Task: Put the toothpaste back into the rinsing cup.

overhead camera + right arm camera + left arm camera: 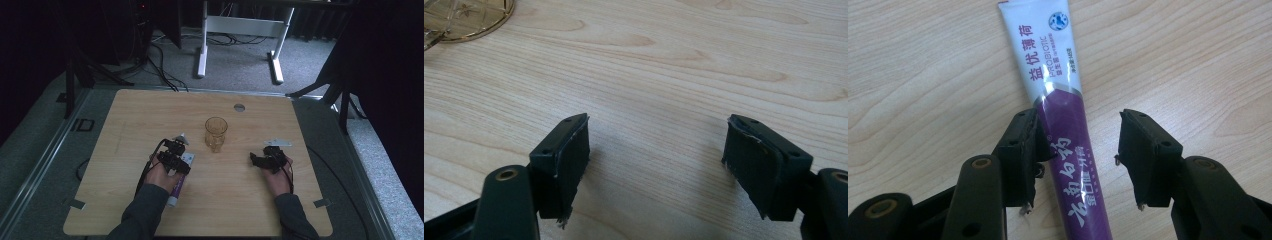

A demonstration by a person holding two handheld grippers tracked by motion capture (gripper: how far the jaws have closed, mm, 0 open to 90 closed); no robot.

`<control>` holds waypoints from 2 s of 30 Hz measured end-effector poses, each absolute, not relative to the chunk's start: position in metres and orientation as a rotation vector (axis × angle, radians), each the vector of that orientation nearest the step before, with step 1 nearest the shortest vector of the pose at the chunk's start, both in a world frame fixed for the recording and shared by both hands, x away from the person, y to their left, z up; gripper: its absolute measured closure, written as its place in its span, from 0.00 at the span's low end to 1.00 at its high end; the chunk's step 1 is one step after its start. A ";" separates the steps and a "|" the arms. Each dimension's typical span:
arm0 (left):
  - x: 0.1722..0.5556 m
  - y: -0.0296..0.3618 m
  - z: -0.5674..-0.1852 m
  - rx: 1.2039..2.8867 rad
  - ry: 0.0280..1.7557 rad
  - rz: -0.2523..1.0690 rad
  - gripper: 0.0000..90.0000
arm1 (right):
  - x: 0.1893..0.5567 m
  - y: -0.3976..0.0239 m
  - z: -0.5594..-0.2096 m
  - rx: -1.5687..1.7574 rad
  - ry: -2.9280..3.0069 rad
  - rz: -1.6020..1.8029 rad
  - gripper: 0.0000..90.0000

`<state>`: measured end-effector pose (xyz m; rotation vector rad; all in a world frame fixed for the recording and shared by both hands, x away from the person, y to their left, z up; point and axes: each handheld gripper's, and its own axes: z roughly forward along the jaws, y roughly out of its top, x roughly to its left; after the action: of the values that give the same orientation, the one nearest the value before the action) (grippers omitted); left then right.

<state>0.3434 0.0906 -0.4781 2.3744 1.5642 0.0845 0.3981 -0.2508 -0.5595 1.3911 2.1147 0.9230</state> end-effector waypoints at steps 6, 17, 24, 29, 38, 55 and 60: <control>0.344 0.089 -0.482 2.385 1.568 0.074 0.57 | 0.398 -0.251 -0.559 1.391 2.114 0.923 0.29; 0.346 0.087 -0.490 2.403 1.589 0.036 0.58 | 0.398 -0.251 -0.559 1.391 2.114 0.922 0.29; 0.349 0.087 -0.499 2.422 1.609 0.003 0.58 | 0.398 -0.251 -0.559 1.391 2.114 0.922 0.29; 0.351 0.088 -0.505 2.422 1.630 0.000 0.58 | 0.398 -0.251 -0.559 1.391 2.114 0.922 0.29; 0.353 0.089 -0.511 2.425 1.650 -0.016 0.60 | 0.398 -0.251 -0.559 1.391 2.114 0.922 0.29; 0.360 0.083 -0.518 2.493 1.668 -0.031 0.59 | 0.398 -0.251 -0.559 1.391 2.114 0.923 0.29; 0.359 0.080 -0.518 2.514 1.666 -0.002 0.61 | 0.398 -0.251 -0.559 1.391 2.114 0.922 0.29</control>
<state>0.3589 0.0798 -0.5177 2.5143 1.6662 -0.0024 0.3983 -0.2507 -0.5595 1.3911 2.1143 0.9221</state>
